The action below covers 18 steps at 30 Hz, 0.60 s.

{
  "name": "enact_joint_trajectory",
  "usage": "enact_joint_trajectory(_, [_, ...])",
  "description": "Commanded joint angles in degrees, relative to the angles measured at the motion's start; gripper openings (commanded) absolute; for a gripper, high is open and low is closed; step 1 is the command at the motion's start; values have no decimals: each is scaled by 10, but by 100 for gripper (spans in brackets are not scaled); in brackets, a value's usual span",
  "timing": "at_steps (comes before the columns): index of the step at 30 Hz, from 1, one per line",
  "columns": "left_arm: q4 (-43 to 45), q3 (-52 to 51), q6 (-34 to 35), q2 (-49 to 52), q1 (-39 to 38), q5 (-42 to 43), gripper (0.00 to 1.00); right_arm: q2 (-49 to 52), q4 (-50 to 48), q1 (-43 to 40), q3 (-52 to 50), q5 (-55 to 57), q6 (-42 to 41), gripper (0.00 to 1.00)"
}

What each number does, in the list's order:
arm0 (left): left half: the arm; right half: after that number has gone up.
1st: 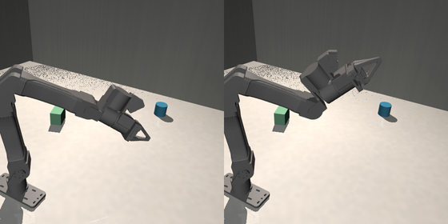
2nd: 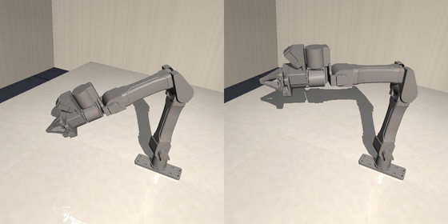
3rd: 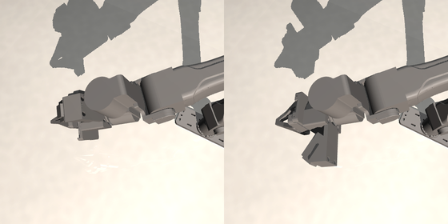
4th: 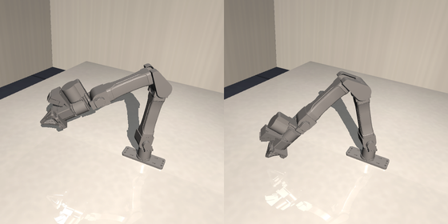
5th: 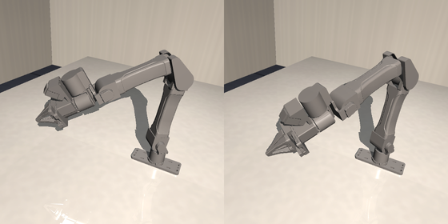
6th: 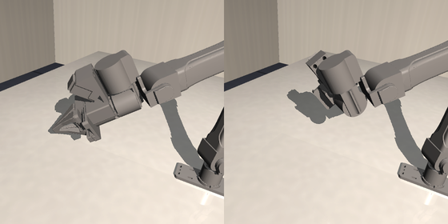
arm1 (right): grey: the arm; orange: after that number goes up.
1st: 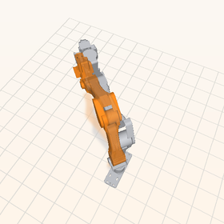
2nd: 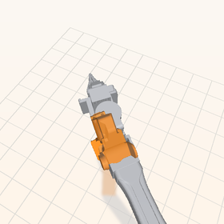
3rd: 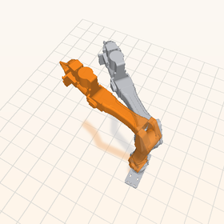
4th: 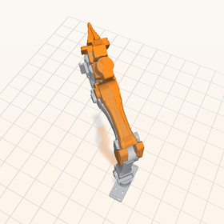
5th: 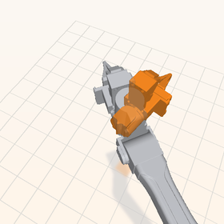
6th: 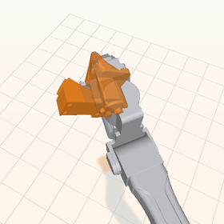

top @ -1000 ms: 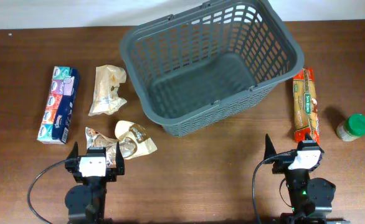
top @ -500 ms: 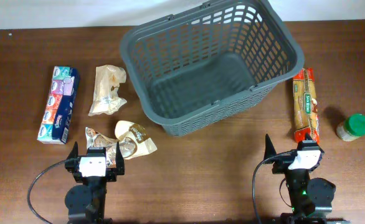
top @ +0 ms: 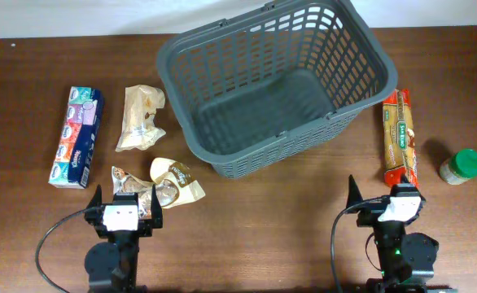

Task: Pack container

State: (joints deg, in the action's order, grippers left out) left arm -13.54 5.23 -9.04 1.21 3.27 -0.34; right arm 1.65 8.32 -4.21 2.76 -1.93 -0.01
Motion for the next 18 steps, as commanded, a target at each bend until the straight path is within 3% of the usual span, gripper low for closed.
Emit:
enact_joint_trajectory(1, [30,8,13,-7,-2,15,99,1,-2,-4,6,96,-69,99])
enact_joint_trajectory(10, [7,94,19,99,-2,14,99,127,-3,-4,104,162,-74,99])
enact_joint_trajectory(16, [-14,214,30,279,-2,15,99,318,0,-4,262,161,-45,99])
enact_joint_trajectory(18, [-66,303,58,388,-2,37,99,416,47,-4,384,133,-45,99])
